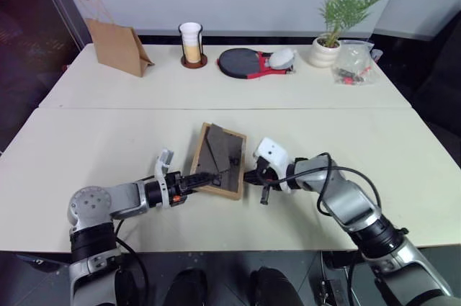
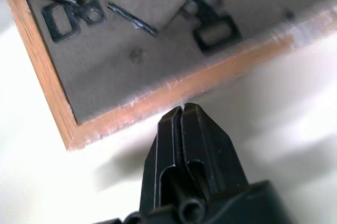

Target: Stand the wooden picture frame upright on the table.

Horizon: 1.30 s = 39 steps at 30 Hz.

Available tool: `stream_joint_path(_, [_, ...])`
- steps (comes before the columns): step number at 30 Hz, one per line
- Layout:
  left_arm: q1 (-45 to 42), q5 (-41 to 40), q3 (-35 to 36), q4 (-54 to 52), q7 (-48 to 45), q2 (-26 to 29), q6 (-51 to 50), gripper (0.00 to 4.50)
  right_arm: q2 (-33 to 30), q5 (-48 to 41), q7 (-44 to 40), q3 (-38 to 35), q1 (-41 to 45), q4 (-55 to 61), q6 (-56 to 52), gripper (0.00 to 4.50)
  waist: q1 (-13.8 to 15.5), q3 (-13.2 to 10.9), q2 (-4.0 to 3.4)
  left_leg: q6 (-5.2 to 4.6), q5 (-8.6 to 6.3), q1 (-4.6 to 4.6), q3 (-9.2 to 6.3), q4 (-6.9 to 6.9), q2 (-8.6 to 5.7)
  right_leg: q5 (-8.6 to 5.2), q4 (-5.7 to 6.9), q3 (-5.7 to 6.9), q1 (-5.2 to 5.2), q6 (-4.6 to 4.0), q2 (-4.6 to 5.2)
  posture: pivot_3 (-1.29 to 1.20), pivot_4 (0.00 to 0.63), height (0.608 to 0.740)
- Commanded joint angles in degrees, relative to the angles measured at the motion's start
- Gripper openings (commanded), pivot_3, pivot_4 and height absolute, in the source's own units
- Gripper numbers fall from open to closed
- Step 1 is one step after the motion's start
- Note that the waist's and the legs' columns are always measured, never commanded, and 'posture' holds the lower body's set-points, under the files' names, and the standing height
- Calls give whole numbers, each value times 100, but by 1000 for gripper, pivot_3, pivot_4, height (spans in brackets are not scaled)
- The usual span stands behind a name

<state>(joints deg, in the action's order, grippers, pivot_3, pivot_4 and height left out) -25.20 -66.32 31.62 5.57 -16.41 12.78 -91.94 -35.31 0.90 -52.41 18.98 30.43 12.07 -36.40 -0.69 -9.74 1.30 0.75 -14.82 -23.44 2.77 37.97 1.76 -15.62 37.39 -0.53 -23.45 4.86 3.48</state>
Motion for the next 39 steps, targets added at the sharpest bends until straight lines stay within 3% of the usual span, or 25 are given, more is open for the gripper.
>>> stream_joint_path(1, [-241, -552, 357, -310, 92, -89, 180, 1087, -466, -236, -45, -924, 539, 48, 16, 0, 5, 0, 0, 0, 0, 0, 0, 0, -1, 0, -1, 1, 1, 0, 2, 0, 150, 740])
stream_joint_path(7, [-224, -1201, 332, -531, 490, -384, 456, 1087, -179, -1519, -287, -1763, 1568, -15, -1071, 0, -25, 0, 0, -1, -1, 1, 0, -14, 5, 0, -16, 0, 2, 1, -2, 0, 150, 740])
stream_joint_path(8, [-206, -1325, 300, -553, 568, -427, 505, 1087, -37, -1768, -318, -1812, 1722, -29, -1287, 258, -30, 0, 0, -1, -1, 2, -1, -18, 6, 0, -16, 0, 0, 1, -2, 0, 150, 740])
stream_joint_path(11, [-125, -1658, 175, -614, 795, -496, 672, 1087, 254, -2217, -452, -1719, 2037, -138, -1609, 1345, -18, 0, 0, -1, -1, 1, 0, -28, 7, 0, -17, -1, -4, 1, -2, 0, 150, 740])
stream_joint_path(17, [248, -2294, -322, -955, 1142, -465, 1083, 1087, 837, -2442, -342, -1392, 2437, -1010, -1749, 4469, -4, 0, 0, -1, -1, 0, 3, -27, -1, 0, -20, -2, -3, 0, 12, 0, 150, 740])
stream_joint_path(27, [693, -3217, -1129, -1273, 1600, -60, 1932, 1087, 1250, -2394, -410, -934, 2747, -1702, -1553, 4469, -19, 0, -1, 5, 2, -5, 5, -51, -2, 0, -26, -3, -20, -2, 16, 0, 150, 740])
stream_joint_path(39, [864, -3678, -1682, -1193, 1861, 332, 2720, 1087, 926, -2804, -317, -1122, 2550, -575, -1992, 4469, -10, -1, -1, 7, 3, -6, 8, -71, -4, -2, -41, -4, -24, -4, 17, 0, 150, 740])
